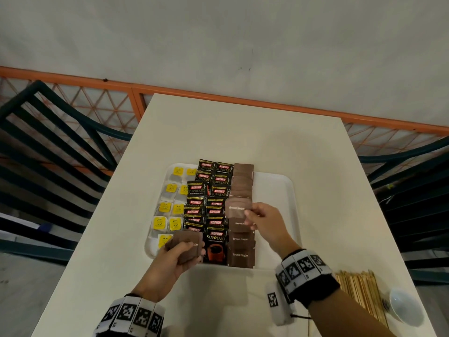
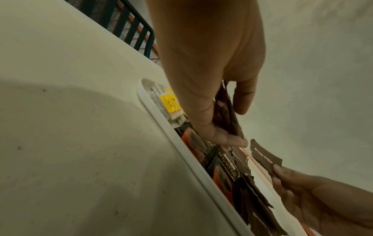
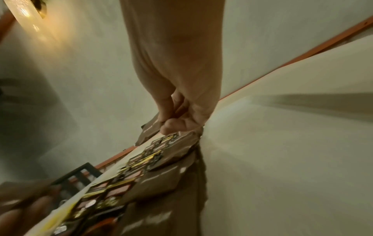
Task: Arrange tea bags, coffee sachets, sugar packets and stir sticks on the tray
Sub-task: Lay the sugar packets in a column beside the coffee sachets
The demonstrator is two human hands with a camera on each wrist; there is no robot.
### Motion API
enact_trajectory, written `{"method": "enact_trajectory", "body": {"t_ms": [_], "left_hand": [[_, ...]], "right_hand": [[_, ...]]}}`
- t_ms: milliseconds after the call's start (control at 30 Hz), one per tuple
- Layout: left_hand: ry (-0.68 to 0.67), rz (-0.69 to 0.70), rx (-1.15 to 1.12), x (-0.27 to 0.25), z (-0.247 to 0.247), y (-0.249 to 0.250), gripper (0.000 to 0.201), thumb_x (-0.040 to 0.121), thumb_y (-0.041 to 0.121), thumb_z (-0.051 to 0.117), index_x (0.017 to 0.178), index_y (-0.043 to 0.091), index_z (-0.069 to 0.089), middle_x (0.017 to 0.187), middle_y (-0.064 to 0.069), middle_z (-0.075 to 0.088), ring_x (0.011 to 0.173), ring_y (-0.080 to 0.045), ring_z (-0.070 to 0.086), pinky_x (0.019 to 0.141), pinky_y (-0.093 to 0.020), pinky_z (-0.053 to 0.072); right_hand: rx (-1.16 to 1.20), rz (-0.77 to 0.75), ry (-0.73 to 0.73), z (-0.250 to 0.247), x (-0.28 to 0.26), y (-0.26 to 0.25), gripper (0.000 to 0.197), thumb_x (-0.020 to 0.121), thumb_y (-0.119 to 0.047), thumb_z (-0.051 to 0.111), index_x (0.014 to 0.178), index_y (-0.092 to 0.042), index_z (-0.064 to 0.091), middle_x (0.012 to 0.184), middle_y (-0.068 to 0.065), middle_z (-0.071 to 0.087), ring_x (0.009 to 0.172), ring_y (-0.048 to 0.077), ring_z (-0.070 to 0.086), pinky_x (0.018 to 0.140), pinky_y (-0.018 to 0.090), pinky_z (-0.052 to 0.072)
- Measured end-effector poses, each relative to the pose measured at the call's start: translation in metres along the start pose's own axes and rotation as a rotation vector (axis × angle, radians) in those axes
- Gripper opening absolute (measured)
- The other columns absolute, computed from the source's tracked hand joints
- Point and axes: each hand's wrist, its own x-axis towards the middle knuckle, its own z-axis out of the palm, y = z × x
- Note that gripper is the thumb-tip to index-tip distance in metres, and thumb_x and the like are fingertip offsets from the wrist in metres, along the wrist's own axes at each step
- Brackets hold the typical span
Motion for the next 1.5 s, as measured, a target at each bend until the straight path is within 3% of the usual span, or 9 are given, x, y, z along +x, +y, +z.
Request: {"method": "enact_trajectory", "body": {"t_ms": [233, 333, 467, 633, 900, 1000, 1100, 1267, 1500], "left_hand": [[-0.006, -0.031, -0.100, 0.004, 0.003, 0.004, 0.028, 0.091, -0.003, 0.038, 0.110, 0.000, 0.058, 0.103, -0.026, 0.067, 0.088, -0.036, 0.069, 0.071, -0.036, 0.060], [0.022, -0.015, -0.067, 0.006, 0.005, 0.002, 0.027, 0.090, -0.005, 0.045, 0.113, 0.001, 0.057, 0.107, -0.024, 0.066, 0.094, -0.033, 0.067, 0.066, -0.033, 0.060], [0.030, 0.003, -0.045, 0.005, 0.009, 0.001, 0.024, 0.086, -0.007, 0.052, 0.106, 0.003, 0.059, 0.092, -0.013, 0.072, 0.077, -0.021, 0.072, 0.064, -0.030, 0.060], [0.017, 0.024, 0.001, 0.004, 0.012, 0.002, 0.030, 0.084, -0.006, 0.055, 0.113, 0.002, 0.058, 0.105, -0.017, 0.068, 0.084, -0.021, 0.072, 0.066, -0.027, 0.059], [0.113, 0.095, 0.204, 0.008, 0.012, -0.001, 0.036, 0.078, 0.007, 0.068, 0.114, 0.007, 0.063, 0.099, -0.011, 0.070, 0.083, -0.016, 0.065, 0.064, -0.019, 0.052], [0.119, 0.091, 0.195, 0.010, 0.012, -0.002, 0.032, 0.080, 0.007, 0.067, 0.111, 0.007, 0.064, 0.093, -0.009, 0.071, 0.077, -0.014, 0.066, 0.060, -0.019, 0.052], [0.113, 0.078, 0.158, 0.012, 0.014, -0.003, 0.023, 0.085, 0.007, 0.061, 0.108, 0.009, 0.063, 0.092, -0.013, 0.069, 0.076, -0.017, 0.064, 0.065, -0.024, 0.051], [0.104, 0.045, 0.077, 0.015, 0.011, -0.001, 0.021, 0.090, 0.002, 0.049, 0.107, 0.005, 0.060, 0.091, -0.015, 0.072, 0.085, -0.024, 0.065, 0.067, -0.024, 0.055], [0.152, 0.075, 0.188, 0.021, 0.009, -0.006, 0.027, 0.088, 0.000, 0.053, 0.115, 0.003, 0.057, 0.100, -0.019, 0.068, 0.087, -0.027, 0.066, 0.065, -0.021, 0.058]], "right_hand": [[-0.213, 0.023, 0.063, -0.010, 0.026, 0.012, 0.016, 0.086, -0.011, 0.064, 0.101, -0.006, 0.065, 0.090, 0.006, 0.066, 0.072, 0.012, 0.054, 0.073, 0.024, 0.043], [-0.200, 0.021, 0.099, -0.007, 0.026, 0.013, 0.014, 0.085, -0.011, 0.065, 0.098, -0.008, 0.062, 0.085, 0.002, 0.061, 0.079, 0.015, 0.055, 0.062, 0.015, 0.039], [-0.187, 0.006, 0.153, -0.002, 0.024, 0.015, 0.017, 0.084, -0.012, 0.067, 0.097, -0.011, 0.057, 0.077, -0.001, 0.057, 0.078, 0.016, 0.055, 0.058, 0.013, 0.037], [-0.312, -0.096, 0.213, 0.005, 0.015, 0.006, 0.028, 0.085, -0.022, 0.065, 0.110, -0.015, 0.053, 0.096, 0.001, 0.051, 0.078, 0.006, 0.045, 0.061, 0.006, 0.035], [-0.273, -0.102, -0.420, 0.025, -0.017, -0.015, 0.031, 0.088, -0.039, 0.058, 0.107, -0.014, 0.064, 0.096, -0.002, 0.065, 0.086, 0.007, 0.058, 0.076, 0.020, 0.044], [-0.202, -0.076, -0.481, 0.030, -0.016, -0.009, 0.023, 0.088, -0.023, 0.062, 0.102, -0.005, 0.065, 0.102, 0.014, 0.069, 0.086, 0.014, 0.060, 0.080, 0.029, 0.048], [-0.074, -0.050, -0.489, 0.031, -0.013, -0.011, 0.010, 0.090, -0.012, 0.058, 0.097, -0.006, 0.061, 0.089, 0.007, 0.067, 0.076, 0.012, 0.062, 0.069, 0.020, 0.051], [0.014, -0.031, -0.282, 0.016, 0.011, -0.013, 0.011, 0.092, -0.006, 0.053, 0.088, -0.014, 0.060, 0.077, -0.002, 0.061, 0.067, 0.008, 0.058, 0.064, 0.015, 0.053], [-0.183, -0.028, 0.035, -0.013, 0.062, -0.001, 0.024, 0.088, -0.013, 0.061, 0.108, -0.002, 0.065, 0.088, 0.001, 0.061, 0.079, 0.012, 0.053, 0.074, 0.019, 0.041]]}}
